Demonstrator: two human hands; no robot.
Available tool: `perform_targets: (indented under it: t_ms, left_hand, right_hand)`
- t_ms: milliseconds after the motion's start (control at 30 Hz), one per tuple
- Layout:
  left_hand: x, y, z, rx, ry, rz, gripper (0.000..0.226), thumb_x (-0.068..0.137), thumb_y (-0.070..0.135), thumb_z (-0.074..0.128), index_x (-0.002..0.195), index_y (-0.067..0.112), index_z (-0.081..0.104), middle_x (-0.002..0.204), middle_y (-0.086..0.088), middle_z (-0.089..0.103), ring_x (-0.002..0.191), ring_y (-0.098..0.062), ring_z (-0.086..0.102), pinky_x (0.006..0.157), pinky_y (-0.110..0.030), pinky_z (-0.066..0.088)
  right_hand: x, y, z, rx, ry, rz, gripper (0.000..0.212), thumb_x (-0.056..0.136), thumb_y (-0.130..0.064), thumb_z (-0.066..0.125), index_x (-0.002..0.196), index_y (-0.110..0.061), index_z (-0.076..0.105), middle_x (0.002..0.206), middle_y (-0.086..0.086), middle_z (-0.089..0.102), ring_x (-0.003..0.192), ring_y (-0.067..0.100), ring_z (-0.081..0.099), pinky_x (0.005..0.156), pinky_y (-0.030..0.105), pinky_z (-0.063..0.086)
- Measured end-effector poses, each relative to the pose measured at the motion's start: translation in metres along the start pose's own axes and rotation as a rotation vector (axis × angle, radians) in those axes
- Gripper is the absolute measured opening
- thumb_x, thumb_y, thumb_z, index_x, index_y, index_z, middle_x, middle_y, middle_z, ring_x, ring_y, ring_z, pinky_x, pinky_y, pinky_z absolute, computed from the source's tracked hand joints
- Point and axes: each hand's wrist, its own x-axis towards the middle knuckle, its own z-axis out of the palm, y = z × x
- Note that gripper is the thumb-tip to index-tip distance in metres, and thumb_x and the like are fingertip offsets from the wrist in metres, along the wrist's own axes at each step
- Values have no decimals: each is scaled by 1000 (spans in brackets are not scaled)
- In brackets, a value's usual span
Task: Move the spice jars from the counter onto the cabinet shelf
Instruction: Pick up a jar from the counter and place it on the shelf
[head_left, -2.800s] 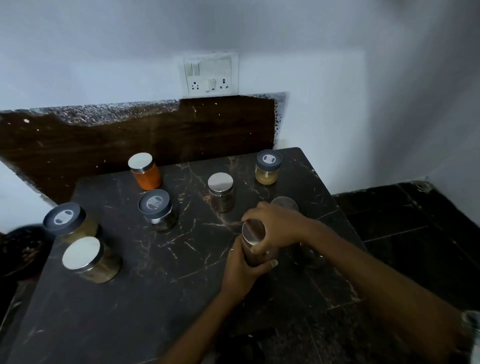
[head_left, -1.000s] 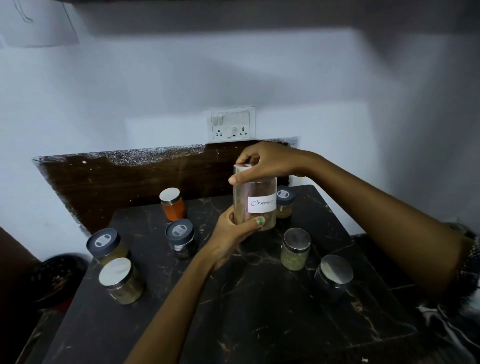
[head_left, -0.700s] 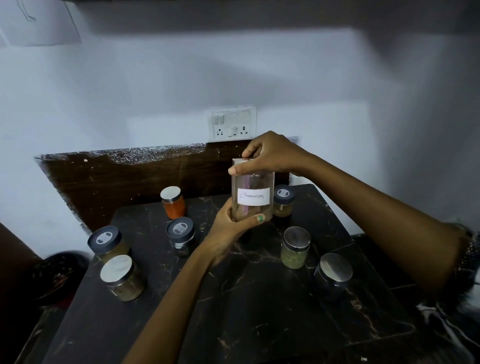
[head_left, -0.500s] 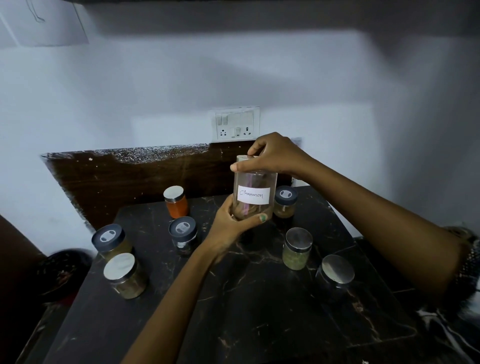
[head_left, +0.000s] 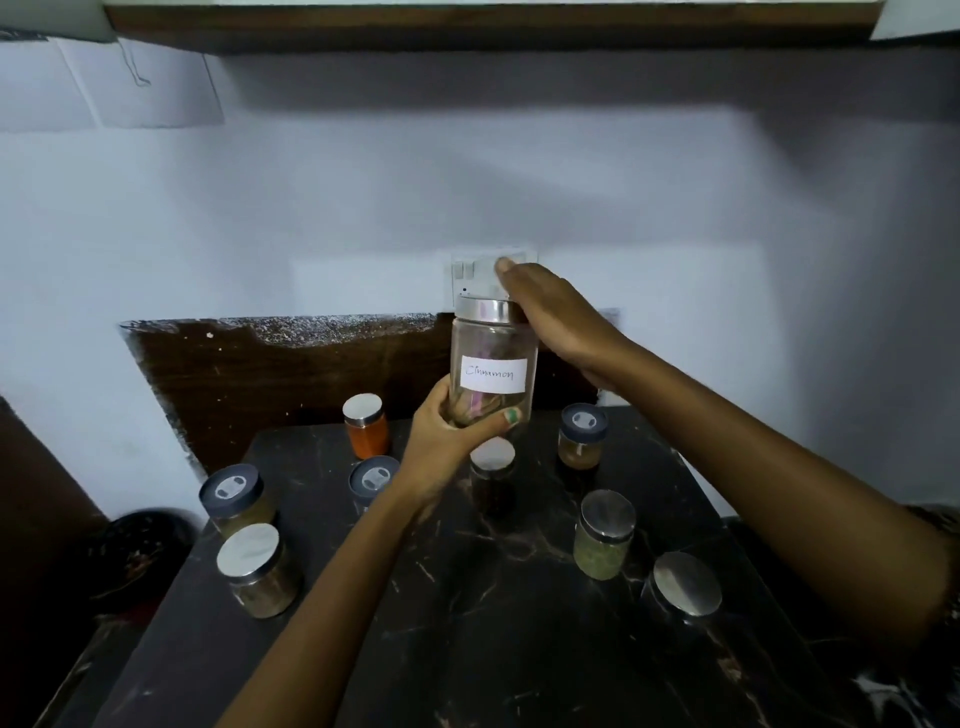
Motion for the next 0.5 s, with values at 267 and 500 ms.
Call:
perform_targets:
  t_ms: [267,500]
  left_hand:
    - [24,86,-26,-16,68,264,73,62,29,80,128,22,50,115,3,68,108,-13,64,90,-27,53]
    - [40,153,-56,69,153,433,73,74,37,75,136,37,37,126,8,59,115,-9,58,96,-32,49]
  right_hand:
    - [-5,-31,19,457,-50,-253,44,101,-37,20,144,-40,15,151,-11,28,137,8,33,109,33,37]
    - [22,-69,46,486,-82,-383,55,102,-23,24,146,-41,-2,157,-17,6,142,4,16,108,21,21]
